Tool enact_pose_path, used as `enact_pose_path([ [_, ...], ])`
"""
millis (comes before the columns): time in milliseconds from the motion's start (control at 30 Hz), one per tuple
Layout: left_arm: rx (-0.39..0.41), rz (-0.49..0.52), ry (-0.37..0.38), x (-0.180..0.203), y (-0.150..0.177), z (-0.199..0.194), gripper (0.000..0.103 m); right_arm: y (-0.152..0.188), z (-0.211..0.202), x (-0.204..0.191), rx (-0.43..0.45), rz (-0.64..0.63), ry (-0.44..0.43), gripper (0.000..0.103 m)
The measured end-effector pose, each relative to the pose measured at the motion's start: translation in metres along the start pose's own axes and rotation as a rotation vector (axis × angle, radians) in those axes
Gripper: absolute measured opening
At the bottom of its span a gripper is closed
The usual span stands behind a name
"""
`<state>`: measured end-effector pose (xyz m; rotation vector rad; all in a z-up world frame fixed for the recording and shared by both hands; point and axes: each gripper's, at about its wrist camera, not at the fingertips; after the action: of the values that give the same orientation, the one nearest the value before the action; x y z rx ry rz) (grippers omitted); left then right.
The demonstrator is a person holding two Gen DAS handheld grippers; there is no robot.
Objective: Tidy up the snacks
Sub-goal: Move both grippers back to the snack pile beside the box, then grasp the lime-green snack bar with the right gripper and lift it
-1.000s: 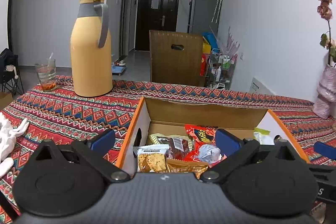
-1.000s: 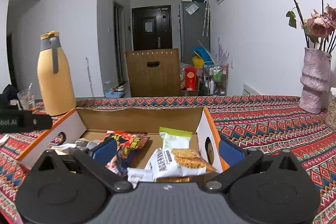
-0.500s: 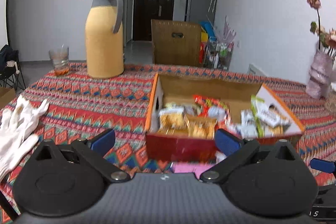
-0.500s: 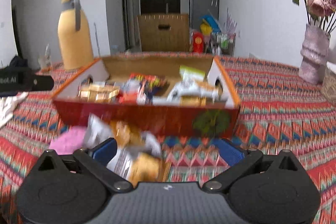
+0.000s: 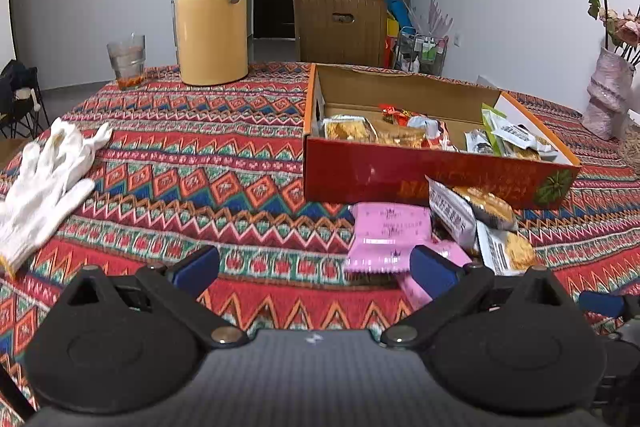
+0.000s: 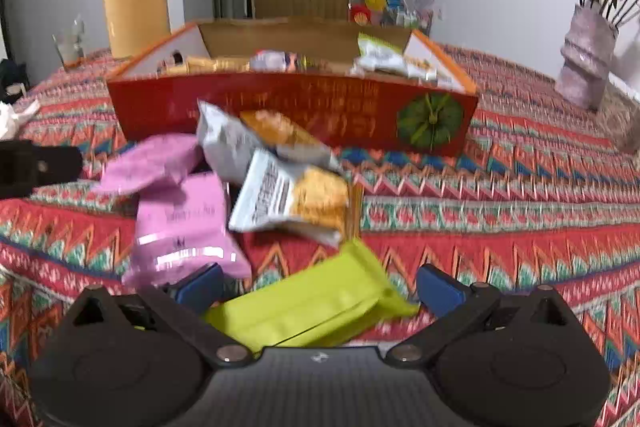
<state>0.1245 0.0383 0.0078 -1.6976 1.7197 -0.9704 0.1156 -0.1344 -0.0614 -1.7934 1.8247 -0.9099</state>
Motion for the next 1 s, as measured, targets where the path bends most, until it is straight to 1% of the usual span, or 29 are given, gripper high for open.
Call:
enact_pose_path([
  [167, 0.002, -0.024, 0.026, -0.004, 0.012, -0.012, 0.103, 0.017, -0.014, 0.003, 0.017, -0.022, 0.008, 0.103],
  [267, 0.000, -0.031, 0.042, -0.003, 0.018, -0.017, 0.103, 0.027, -0.023, 0.013, 0.024, -0.020, 0.008, 0.103],
  [400, -0.004, -0.027, 0.056, 0.002, 0.025, -0.022, 0.103, 0.042, -0.033, 0.029, 0.035, -0.007, 0.006, 0.100],
  [467, -0.004, -0.024, 0.061, 0.005, 0.027, -0.025, 0.103, 0.049, -0.037, 0.038, 0.045, 0.005, -0.012, 0.093],
  [533, -0.005, -0.021, 0.067, 0.009, 0.029, -0.027, 0.103, 0.055, -0.042, 0.046, 0.056, 0.015, -0.053, 0.080],
  [567, -0.005, -0.020, 0.069, 0.010, 0.030, -0.027, 0.103, 0.058, -0.044, 0.048, 0.064, 0.014, -0.070, 0.077],
  [600, -0.006, -0.017, 0.071, 0.013, 0.031, -0.028, 0.103, 0.059, -0.046, 0.049, 0.074, 0.008, -0.081, 0.066],
  [633, -0.007, -0.015, 0.073, 0.015, 0.031, -0.029, 0.103, 0.060, -0.048, 0.050, 0.084, 0.001, -0.095, 0.049],
  [667, -0.009, -0.011, 0.074, 0.017, 0.032, -0.029, 0.103, 0.061, -0.050, 0.049, 0.093, -0.006, -0.110, 0.038],
  [733, -0.013, -0.008, 0.077, 0.019, 0.033, -0.029, 0.103, 0.061, -0.052, 0.049, 0.101, -0.005, -0.120, 0.035],
  [833, -0.020, -0.010, 0.071, 0.021, 0.034, -0.028, 0.103, 0.061, -0.053, 0.054, 0.119, 0.032, -0.141, 0.034],
  [1000, -0.046, -0.020, 0.072, 0.027, 0.032, -0.021, 0.103, 0.055, -0.058, 0.070, 0.182, 0.078, -0.138, 0.034],
])
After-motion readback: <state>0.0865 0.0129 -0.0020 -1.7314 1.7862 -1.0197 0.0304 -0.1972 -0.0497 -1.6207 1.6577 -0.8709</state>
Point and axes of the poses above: each gripper's, at about its wrist camera, not at the fingertips, and z roughly the way its jaws point, x to its right, y to its underside, and after that the axes turned 7 degrees about y, right-handed
